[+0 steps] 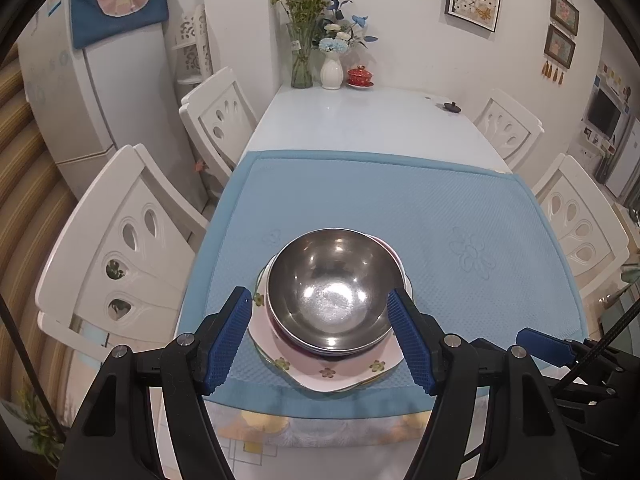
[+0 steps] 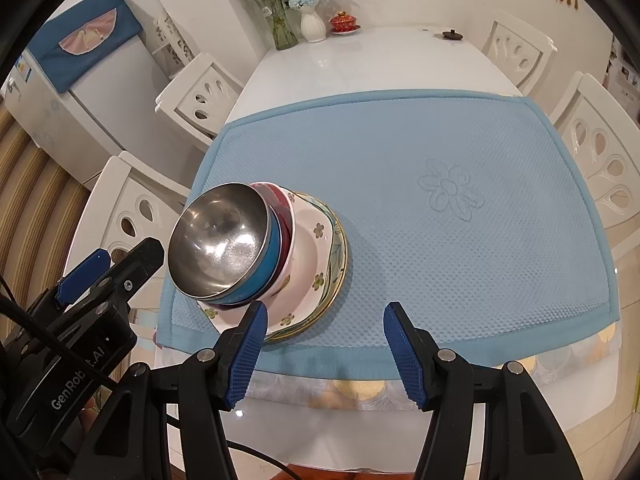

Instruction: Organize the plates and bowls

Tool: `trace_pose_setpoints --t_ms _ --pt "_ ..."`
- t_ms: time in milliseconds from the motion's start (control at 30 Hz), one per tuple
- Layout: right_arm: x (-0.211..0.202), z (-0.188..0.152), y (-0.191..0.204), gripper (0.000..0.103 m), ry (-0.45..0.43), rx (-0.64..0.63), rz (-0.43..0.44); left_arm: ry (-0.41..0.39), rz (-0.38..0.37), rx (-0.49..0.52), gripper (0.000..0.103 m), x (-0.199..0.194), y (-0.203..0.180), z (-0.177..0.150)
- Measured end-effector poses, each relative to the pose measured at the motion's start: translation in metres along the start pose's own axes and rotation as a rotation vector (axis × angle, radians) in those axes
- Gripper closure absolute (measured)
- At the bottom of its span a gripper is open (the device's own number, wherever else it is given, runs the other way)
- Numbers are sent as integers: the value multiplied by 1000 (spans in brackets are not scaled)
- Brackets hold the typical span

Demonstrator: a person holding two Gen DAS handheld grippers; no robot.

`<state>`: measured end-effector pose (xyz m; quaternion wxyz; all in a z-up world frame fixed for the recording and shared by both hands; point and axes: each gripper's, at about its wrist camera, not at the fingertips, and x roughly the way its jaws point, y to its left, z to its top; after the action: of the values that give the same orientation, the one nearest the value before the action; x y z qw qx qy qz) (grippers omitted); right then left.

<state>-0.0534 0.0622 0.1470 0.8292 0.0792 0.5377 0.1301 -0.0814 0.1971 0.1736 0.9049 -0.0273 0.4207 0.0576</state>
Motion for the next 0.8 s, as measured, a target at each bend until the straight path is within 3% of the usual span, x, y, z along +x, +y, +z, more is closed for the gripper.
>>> trace_pose_setpoints --t_ms 700,800 --pt "3 8 5 45 -13 -27 -17 -29 34 8 34 4 3 7" --pt "6 9 2 45 -5 -11 -22 -58 75 -15 26 7 8 8"
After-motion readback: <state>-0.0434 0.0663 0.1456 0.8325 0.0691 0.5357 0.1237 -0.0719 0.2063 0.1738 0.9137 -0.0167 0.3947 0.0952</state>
